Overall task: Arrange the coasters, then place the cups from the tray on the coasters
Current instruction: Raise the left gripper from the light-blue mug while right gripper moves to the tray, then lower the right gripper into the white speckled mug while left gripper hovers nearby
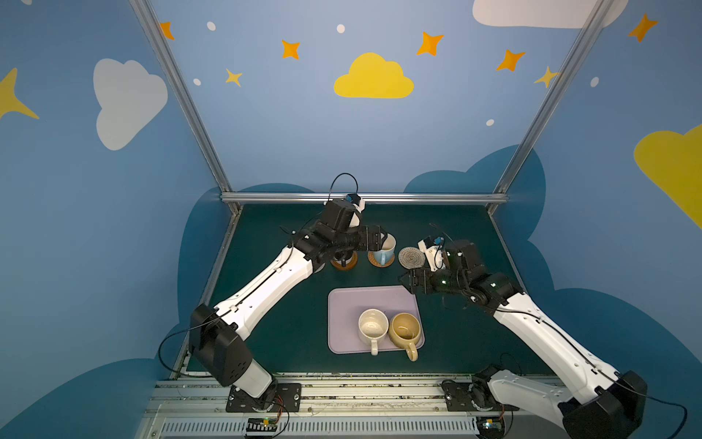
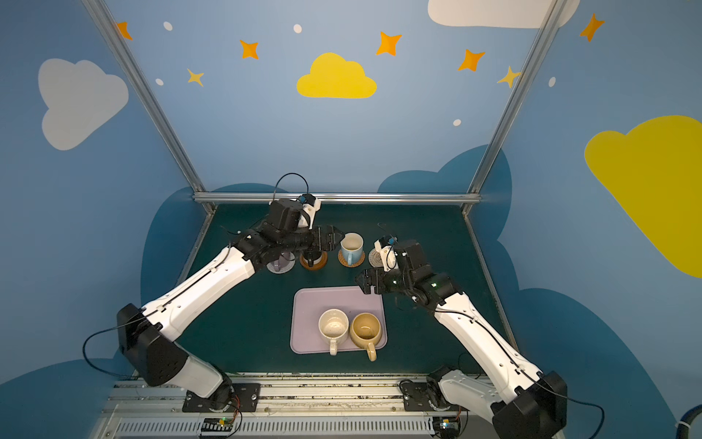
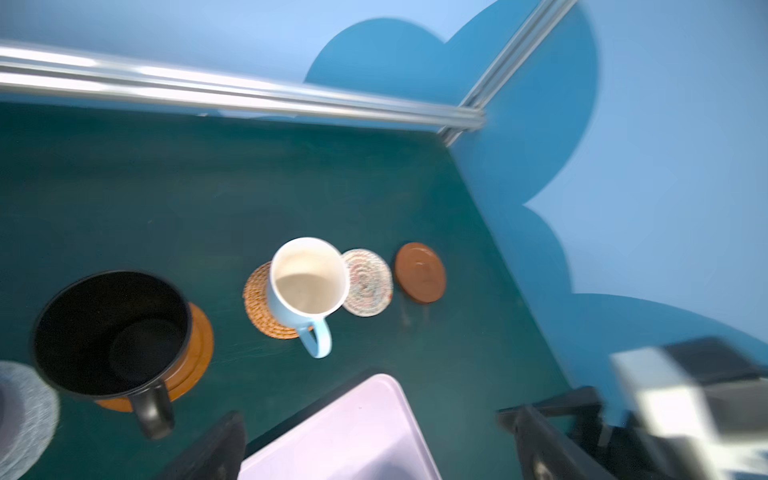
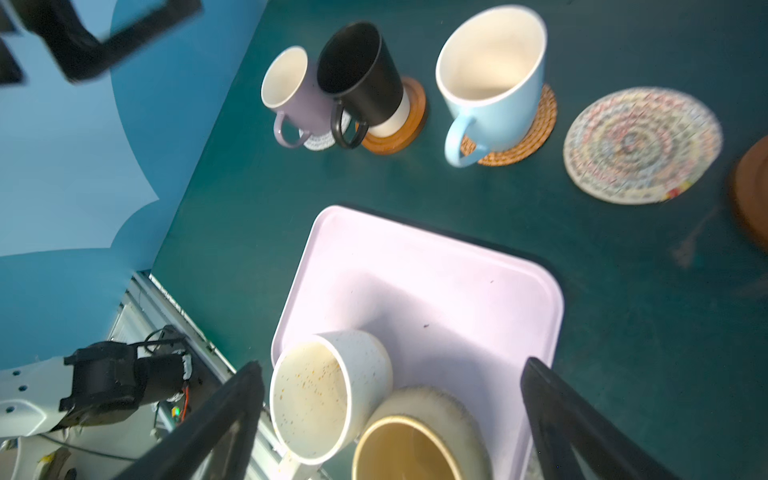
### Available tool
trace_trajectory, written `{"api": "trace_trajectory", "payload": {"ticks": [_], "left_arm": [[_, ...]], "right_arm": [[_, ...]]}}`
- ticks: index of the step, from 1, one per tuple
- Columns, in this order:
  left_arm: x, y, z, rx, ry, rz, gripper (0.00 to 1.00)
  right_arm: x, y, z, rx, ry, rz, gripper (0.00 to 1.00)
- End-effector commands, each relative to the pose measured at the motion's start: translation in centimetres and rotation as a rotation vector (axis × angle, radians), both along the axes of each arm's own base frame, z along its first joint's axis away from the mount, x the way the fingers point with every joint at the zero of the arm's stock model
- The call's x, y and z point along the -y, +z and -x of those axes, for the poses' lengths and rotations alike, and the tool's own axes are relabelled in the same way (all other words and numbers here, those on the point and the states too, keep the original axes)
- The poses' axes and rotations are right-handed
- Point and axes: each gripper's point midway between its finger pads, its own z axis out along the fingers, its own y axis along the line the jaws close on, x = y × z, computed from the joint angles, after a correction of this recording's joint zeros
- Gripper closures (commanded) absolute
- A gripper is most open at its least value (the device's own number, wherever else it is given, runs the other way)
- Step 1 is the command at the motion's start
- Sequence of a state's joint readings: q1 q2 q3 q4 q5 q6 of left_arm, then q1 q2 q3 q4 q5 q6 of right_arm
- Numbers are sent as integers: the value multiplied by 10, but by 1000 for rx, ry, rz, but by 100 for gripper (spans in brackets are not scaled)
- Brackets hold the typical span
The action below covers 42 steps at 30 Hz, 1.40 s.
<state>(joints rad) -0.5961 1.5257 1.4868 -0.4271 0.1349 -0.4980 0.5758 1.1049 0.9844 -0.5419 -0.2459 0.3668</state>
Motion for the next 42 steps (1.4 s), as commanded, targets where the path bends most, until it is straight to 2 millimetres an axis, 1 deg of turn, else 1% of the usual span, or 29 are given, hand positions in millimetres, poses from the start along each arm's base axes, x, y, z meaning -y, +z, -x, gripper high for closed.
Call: {"api": "trace_trajectory", "payload": {"ticks": [1,5,7,10,13,15,19,24,27,30,33,37,40,42], "left_arm": [[2,-1,24,-65,-114,79,0],[-8,-11,45,-141,-153,131,0],[-15,-20,56,-188,-157,134,0],[-26,-32,73,-269,-179,168,0],[-35,-43,90,-314,-194,169,0],[-41,-52,99,-343,-189,151,0],[-51,-71,114,-403,-167,136,0],[-57,-87,129,-464,-145,142,0],[-60,-97,138,-504,-140,146,0],[-64,-106,148,-532,-133,146,0],[-70,-115,155,-548,-112,130,0],[-79,-123,161,-561,-76,109,0],[-81,-125,164,-559,-72,104,0],[-82,-126,166,-571,-70,100,0]], "right_arm": [[2,-8,11,-26,-40,41,4],[-11,-16,27,-55,-12,35,4],[-19,-19,39,-63,9,57,4],[-21,-26,57,-81,16,123,5],[-24,-33,75,-98,28,169,6],[-27,-36,86,-101,37,196,8],[-29,-44,105,-128,39,238,15],[-44,-57,128,-146,83,261,19],[-56,-66,137,-161,119,256,24],[-65,-76,147,-186,163,275,29],[-71,-85,155,-218,193,309,33],[-69,-98,159,-284,160,395,37],[-72,-106,161,-318,179,449,41],[-78,-108,162,-323,204,454,42]]}}
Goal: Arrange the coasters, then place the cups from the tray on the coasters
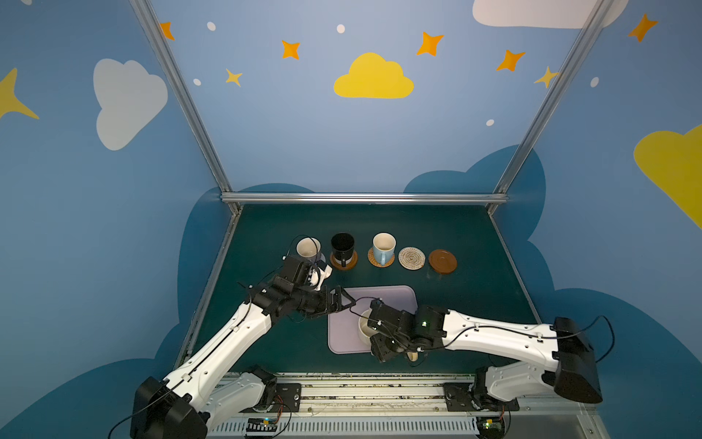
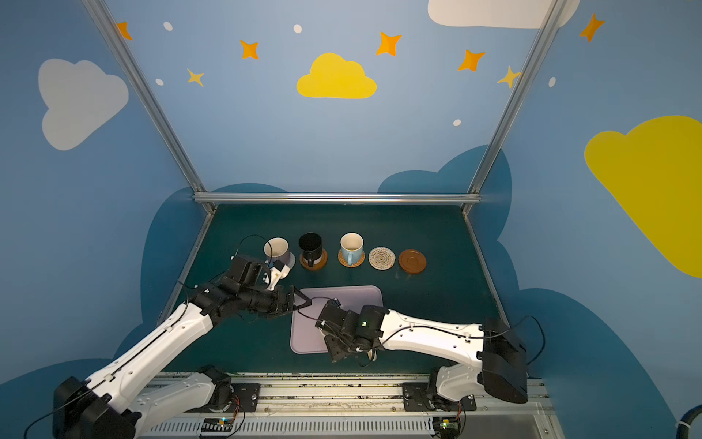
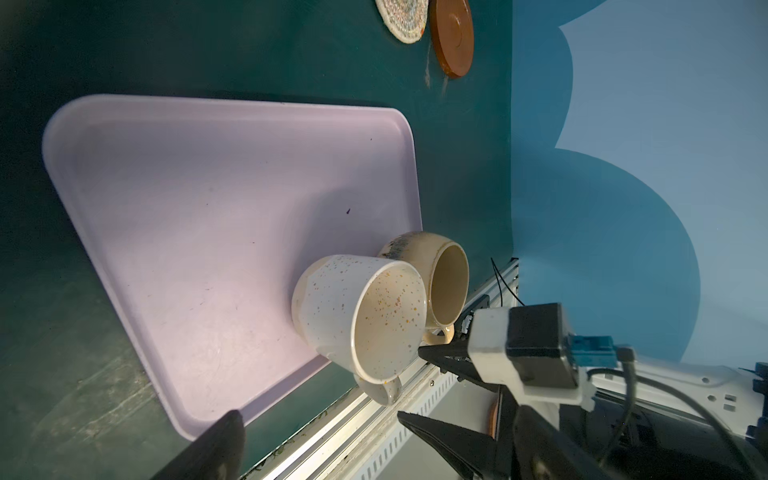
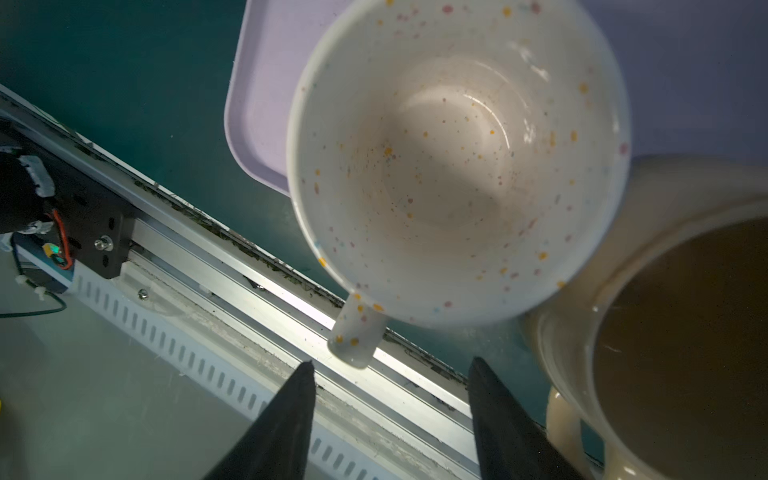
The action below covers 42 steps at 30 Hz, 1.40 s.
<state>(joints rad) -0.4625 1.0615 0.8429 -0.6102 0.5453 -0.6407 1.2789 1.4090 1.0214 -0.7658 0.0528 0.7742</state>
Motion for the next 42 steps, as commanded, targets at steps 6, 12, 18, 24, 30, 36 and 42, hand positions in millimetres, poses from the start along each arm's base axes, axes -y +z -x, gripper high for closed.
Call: {"api": "trace_trajectory", "payload": {"ticks": [6,12,18,24,30,36,42], "left_arm": [[-13,-11,10,-35,29,-54,0],[-17,-18,15,-47,55,-52,0],[-17,-21,13,-48,69,-41,0],[-17,-25,13,-57,80,-39,0],[-19,-31,15,-72,109,-21,0],[-19,-37,19,-90,132,-2,0],[-17,-43,19,-112,143,23,0]], "right_arm": [[-9,-4,3,-40,32,26,48],[-3,-8,-9,-4,-11,64,59],[-7,-7,-23,1,-32,46,67],[-8,-11,-33,18,-36,79,72],[-17,-15,-48,23,-74,57,75],[-22,-20,-51,20,-66,72,71],[-21,-24,-53,31,-57,86,72]]}}
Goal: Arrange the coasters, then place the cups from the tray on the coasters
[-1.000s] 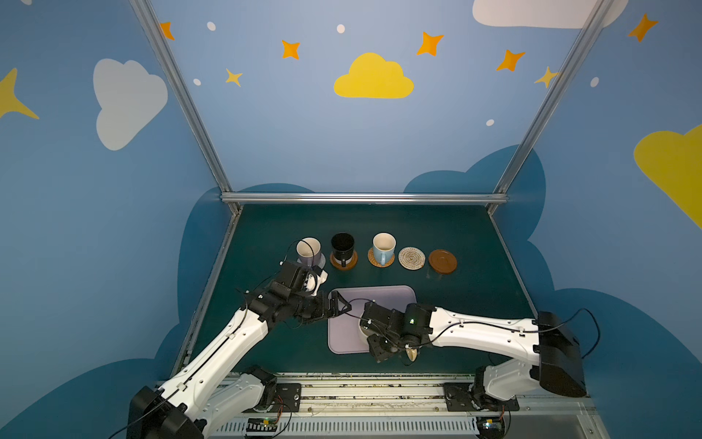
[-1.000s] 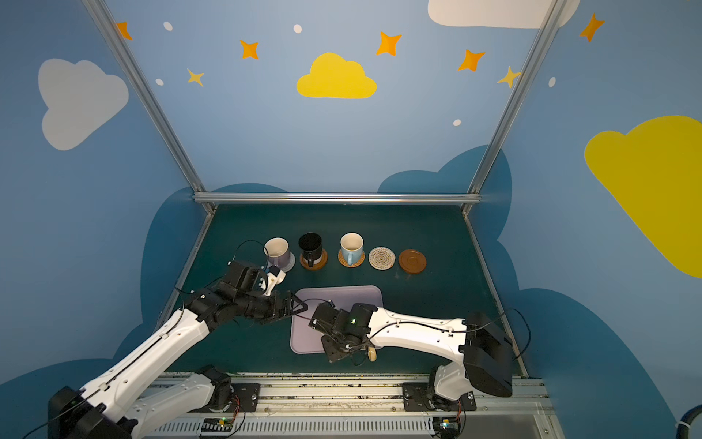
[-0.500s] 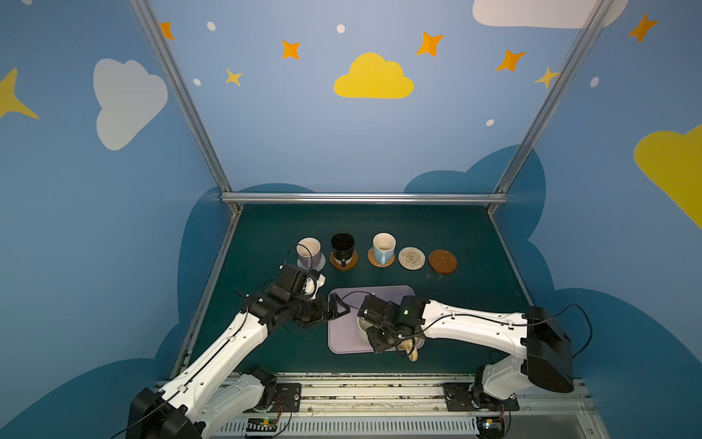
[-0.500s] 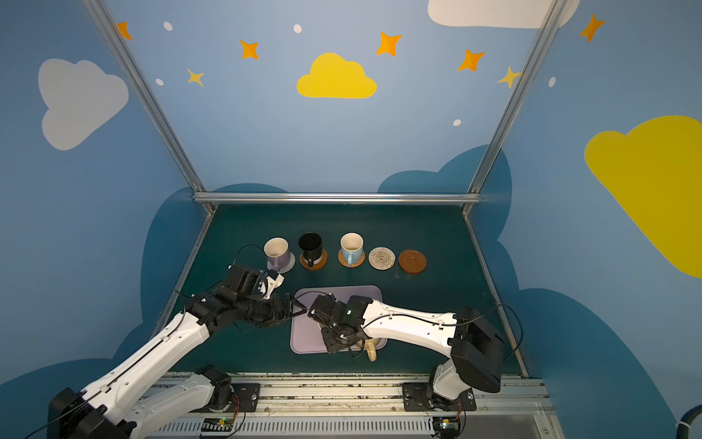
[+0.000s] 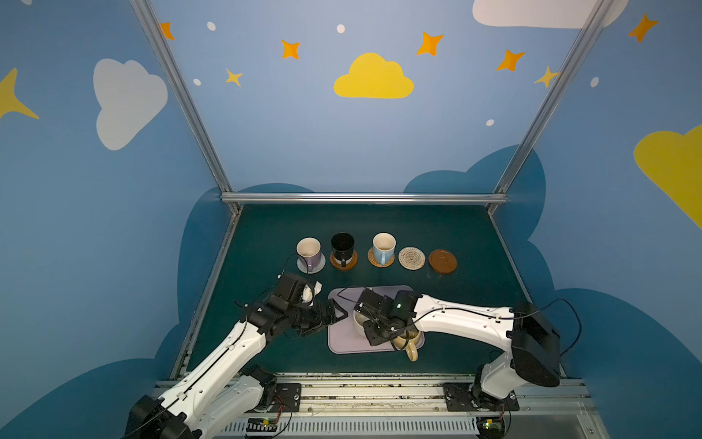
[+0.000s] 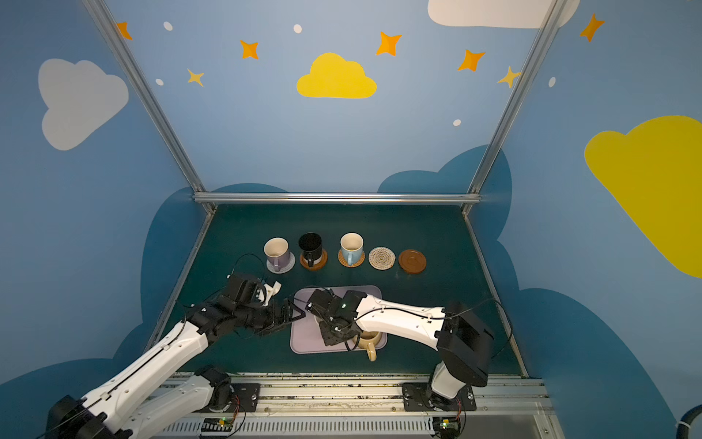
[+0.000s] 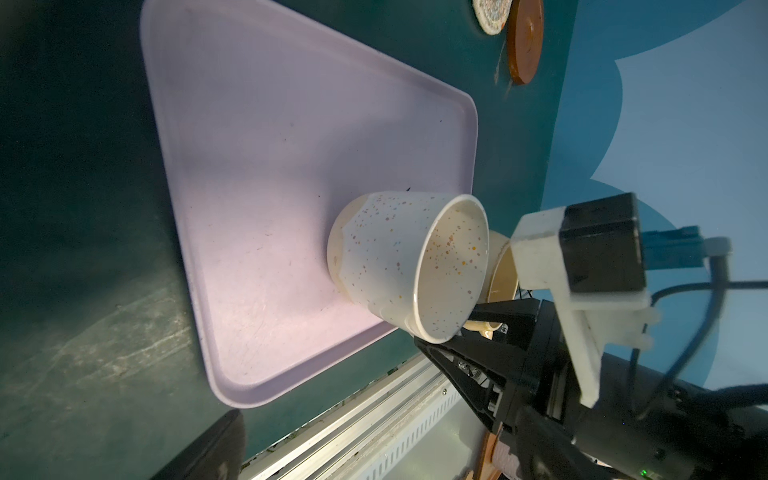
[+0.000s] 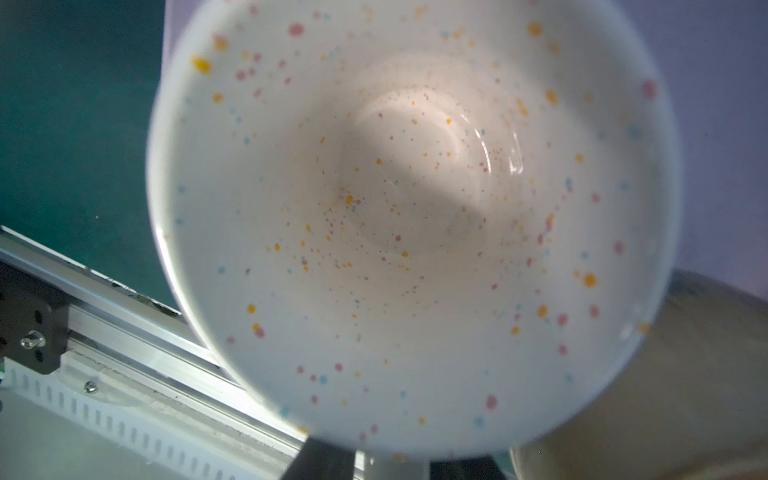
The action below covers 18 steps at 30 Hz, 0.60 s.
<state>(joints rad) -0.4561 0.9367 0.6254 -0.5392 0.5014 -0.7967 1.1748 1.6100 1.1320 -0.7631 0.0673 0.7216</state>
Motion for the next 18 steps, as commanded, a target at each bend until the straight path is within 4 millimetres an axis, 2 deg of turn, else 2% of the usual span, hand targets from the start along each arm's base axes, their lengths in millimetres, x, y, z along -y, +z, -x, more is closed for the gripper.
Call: {"api": "trace_trajectory", "payload": {"ticks": [1,8,18], "left_arm": [[4,4,-4,6,12,36,0],[3,5,-6,21,17,36,0],[6,10,-8,28,24,60,0]], "right_arm": [[-7,1,-10,35,3,-4,73],[-7,-5,-11,34,1,13,74],[-8,4,-13,68,-2,5,85]]}}
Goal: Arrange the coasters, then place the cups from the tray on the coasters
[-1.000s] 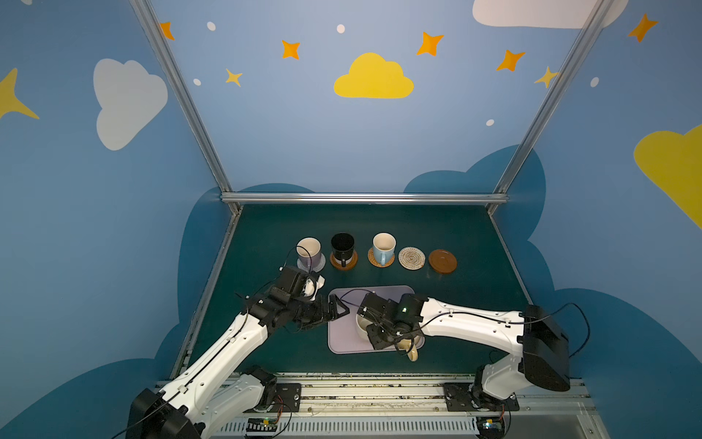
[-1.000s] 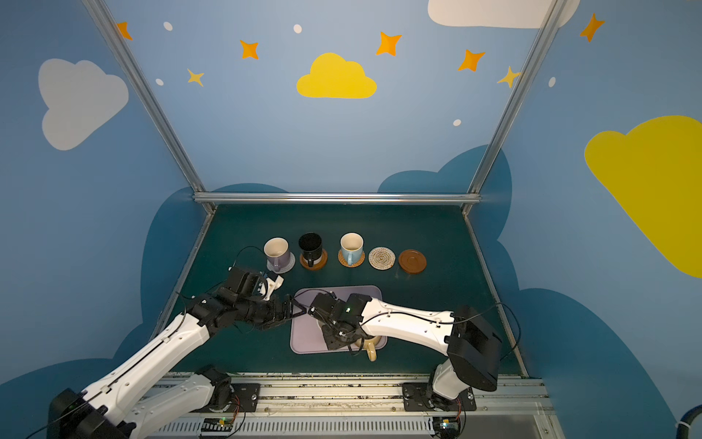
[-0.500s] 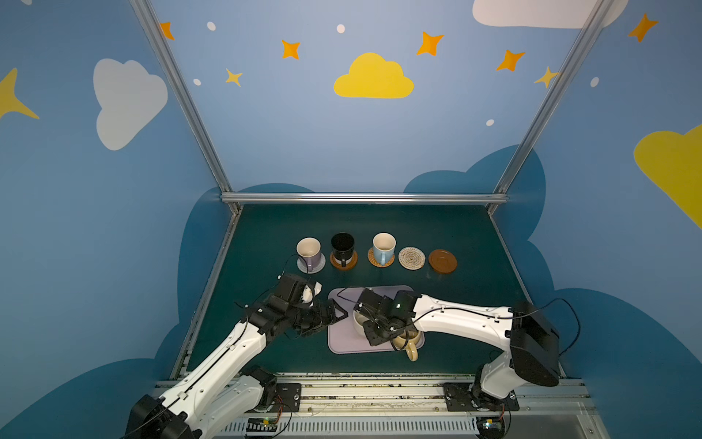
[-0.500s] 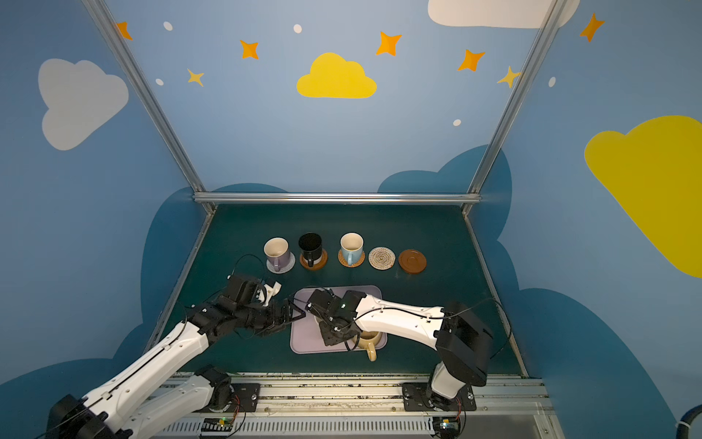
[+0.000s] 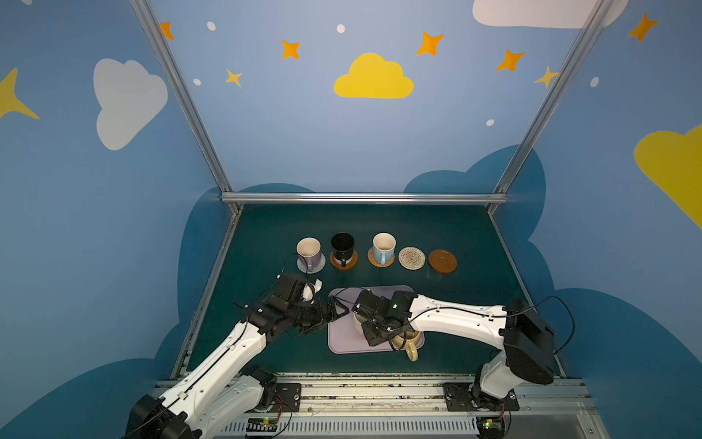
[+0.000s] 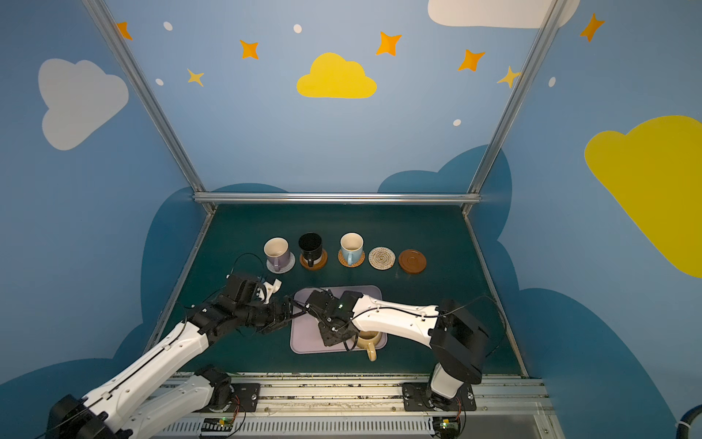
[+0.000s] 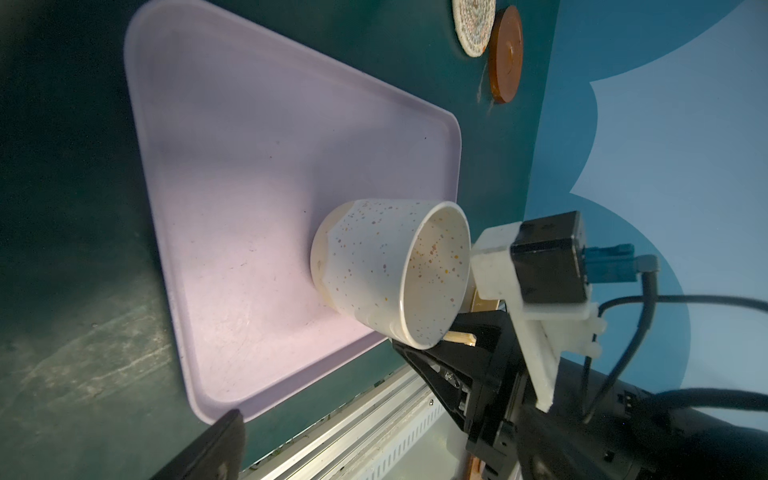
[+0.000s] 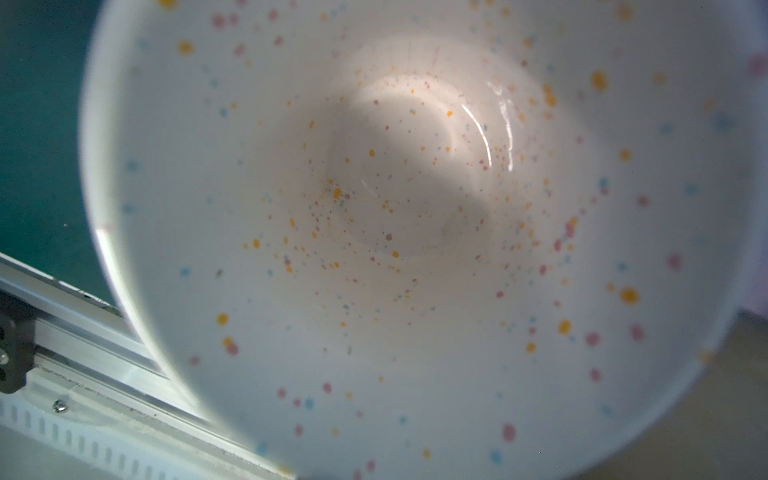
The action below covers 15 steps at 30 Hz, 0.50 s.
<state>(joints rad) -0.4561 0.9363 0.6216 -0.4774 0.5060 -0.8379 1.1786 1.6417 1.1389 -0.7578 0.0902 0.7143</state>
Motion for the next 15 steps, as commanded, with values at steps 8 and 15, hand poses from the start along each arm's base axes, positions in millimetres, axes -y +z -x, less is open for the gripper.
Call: {"api": "trace_trajectory", "payload": {"ticks": [8,15], "left_arm": [[5,3,-2,1,8,57,1],[4,3,-6,4,71,96,0]], "right_arm": [[-11,16,-12,66,11,-26,97],[-12,27,-16,94,22,-38,100]]}}
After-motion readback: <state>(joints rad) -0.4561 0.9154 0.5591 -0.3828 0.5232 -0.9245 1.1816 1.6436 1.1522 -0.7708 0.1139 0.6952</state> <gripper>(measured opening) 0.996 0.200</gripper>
